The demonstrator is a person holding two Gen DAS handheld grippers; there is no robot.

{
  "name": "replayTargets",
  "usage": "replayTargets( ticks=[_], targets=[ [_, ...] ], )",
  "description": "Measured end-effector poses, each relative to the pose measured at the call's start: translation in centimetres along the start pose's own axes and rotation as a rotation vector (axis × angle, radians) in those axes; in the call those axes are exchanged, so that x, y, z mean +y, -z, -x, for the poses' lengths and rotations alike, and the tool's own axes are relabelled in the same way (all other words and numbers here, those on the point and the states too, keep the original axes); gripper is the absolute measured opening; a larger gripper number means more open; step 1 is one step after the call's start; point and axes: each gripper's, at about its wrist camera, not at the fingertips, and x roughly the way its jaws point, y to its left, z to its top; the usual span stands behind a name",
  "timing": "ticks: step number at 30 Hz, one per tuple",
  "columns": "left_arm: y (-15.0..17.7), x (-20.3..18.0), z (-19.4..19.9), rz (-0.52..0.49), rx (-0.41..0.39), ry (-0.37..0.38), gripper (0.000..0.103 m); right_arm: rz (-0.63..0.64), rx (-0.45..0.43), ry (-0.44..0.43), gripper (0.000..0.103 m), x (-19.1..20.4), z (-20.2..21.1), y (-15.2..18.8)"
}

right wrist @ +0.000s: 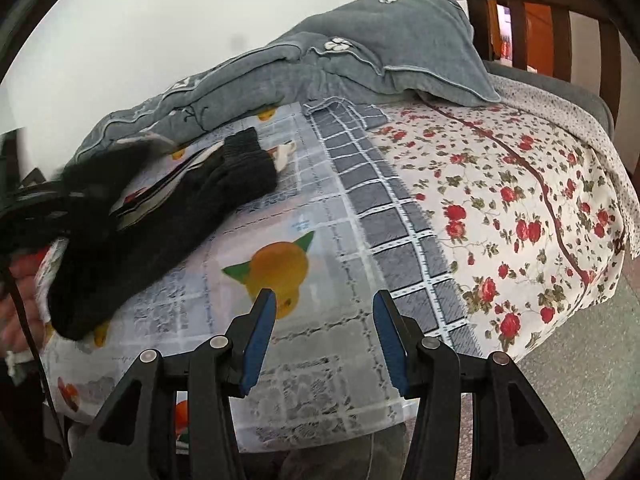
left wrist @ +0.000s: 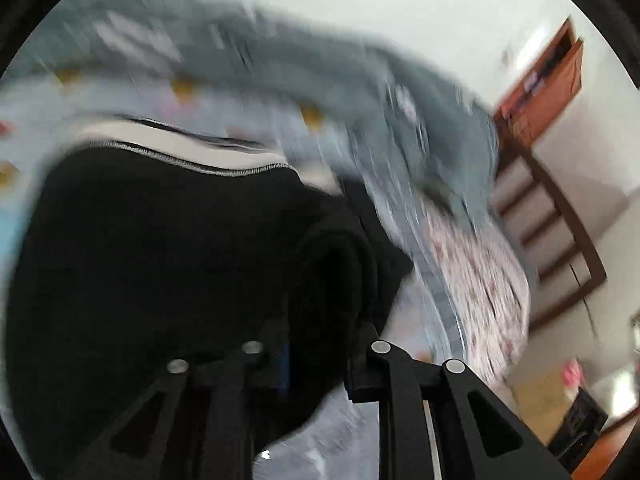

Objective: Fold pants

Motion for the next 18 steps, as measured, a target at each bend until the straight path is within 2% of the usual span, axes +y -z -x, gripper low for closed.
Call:
replayTargets(
  ticks=[2,3,5,7,8,10,11,14,18],
  targets=[
    [1.1,-0.4,-1.1,-0.026,0.079,-0.006,0.018,0.004,-0.005,-0.026,0.05,0.7,0.3,0.0],
    [1.7,-0.6,-0.4,-0.059,0.052,-0.019,0.021,0.011,-0.009,-0.043,0.05,1.1,0.4,0.0],
    [2.4,-0.8,1.8,-0.13,-0.02,-0.014,0.032,0.036,-0.021,-0.076,0.05,2.2,0.4,-0.5],
    [2.8,-0.6,4.6,-0.169,-0.092,-0.011,0.067,0.063,-0.035,-0.11,0.053,3.5,0.1,-1.3],
    [2.7,0.0,6.3,-0.18,-0.153,-0.038,0.071,0.07,-0.041,-0.14,0.057,4.1,-0.2,-1.8],
    [3.2,1.3,9.1,-0.206,-0.242,-0.105,0.073,0.066,-0.035,-0.2,0.058,5.3,-1.1,-2.9],
    [3.6,2.5,10.5,-0.218,-0.263,-0.168,0.073,0.058,-0.033,-0.247,0.058,6.1,-1.9,-3.7],
    [4.7,6.0,12.8,-0.188,-0.255,-0.248,0.073,0.033,-0.014,-0.314,0.06,7.9,-4.0,-5.3],
    [7.3,10.3,14.9,-0.104,-0.227,-0.266,0.073,0.02,0.041,-0.33,0.059,10.0,-8.1,-6.7]
  ],
)
